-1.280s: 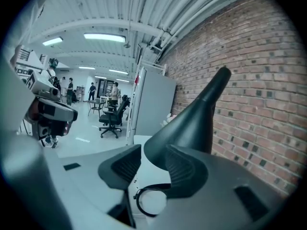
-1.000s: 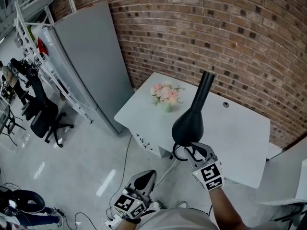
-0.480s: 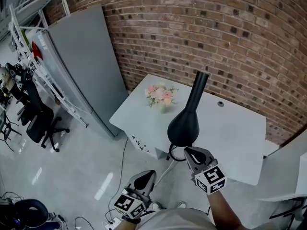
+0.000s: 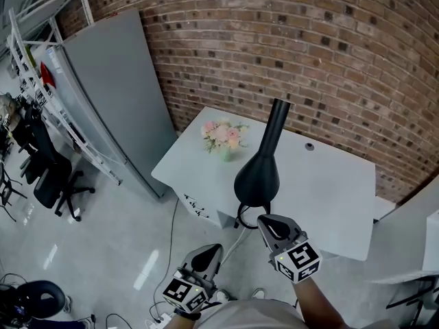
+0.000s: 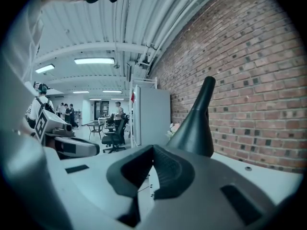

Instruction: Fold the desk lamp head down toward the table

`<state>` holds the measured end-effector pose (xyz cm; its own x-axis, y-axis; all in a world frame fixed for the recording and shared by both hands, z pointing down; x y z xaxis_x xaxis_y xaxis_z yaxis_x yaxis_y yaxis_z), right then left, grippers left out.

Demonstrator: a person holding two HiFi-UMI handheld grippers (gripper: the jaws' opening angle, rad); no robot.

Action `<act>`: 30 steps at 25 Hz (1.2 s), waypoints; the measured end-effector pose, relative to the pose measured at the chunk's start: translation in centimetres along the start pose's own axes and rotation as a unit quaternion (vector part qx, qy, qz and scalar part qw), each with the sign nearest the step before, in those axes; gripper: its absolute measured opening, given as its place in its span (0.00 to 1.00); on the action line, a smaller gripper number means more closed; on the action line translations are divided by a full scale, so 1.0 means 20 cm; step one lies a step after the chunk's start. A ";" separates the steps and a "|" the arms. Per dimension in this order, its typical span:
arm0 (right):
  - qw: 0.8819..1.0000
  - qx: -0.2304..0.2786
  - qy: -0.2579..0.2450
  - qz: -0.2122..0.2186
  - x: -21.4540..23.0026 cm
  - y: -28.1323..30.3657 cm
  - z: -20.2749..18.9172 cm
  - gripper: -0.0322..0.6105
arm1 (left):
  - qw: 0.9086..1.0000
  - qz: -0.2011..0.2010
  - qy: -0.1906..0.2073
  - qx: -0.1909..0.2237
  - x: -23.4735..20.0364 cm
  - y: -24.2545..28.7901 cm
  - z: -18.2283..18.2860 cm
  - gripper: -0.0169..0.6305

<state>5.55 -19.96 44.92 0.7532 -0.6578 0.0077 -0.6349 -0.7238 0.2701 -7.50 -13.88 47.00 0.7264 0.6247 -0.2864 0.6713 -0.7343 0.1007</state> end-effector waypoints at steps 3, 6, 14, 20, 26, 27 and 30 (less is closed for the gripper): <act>1.000 -0.003 0.005 -0.001 -0.01 -0.02 -0.02 0.08 | 1.000 -0.003 -0.001 -0.002 0.02 0.00 -0.02 0.04; 1.000 -0.008 0.000 -0.002 -0.03 -0.04 -0.04 0.08 | 1.000 -0.004 -0.003 -0.005 0.03 -0.01 -0.03 0.04; 1.000 -0.010 -0.018 0.005 -0.11 -0.07 -0.04 0.08 | 1.000 -0.014 0.002 -0.004 0.08 -0.03 -0.03 0.04; 1.000 -0.008 -0.023 0.014 -0.18 -0.08 -0.02 0.08 | 1.000 -0.015 0.004 -0.003 0.08 -0.06 -0.02 0.04; 1.000 -0.010 -0.024 0.015 -0.23 -0.09 -0.03 0.08 | 1.000 -0.019 0.004 -0.004 0.08 -0.10 -0.04 0.04; 1.000 -0.011 -0.024 0.014 -0.24 -0.09 -0.03 0.08 | 1.000 -0.022 0.005 -0.004 0.09 -0.11 -0.05 0.04; 1.000 -0.013 -0.024 0.013 -0.26 -0.09 -0.03 0.08 | 1.000 -0.025 0.004 -0.006 0.09 -0.12 -0.05 0.04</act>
<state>2.94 -15.09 44.98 0.7276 -0.6853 -0.0306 -0.6485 -0.7017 0.2951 -7.69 -10.68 47.23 0.6926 0.6631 -0.2841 0.7090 -0.6983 0.0986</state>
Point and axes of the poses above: the fingertips, and each gripper's own axes: y forward along the fingers, x to its right, z out of its top, the point moved 2 cm from there along -y, backward along the fingers, and after that the axes turned 3 degrees about -x, right-handed, at the moved point
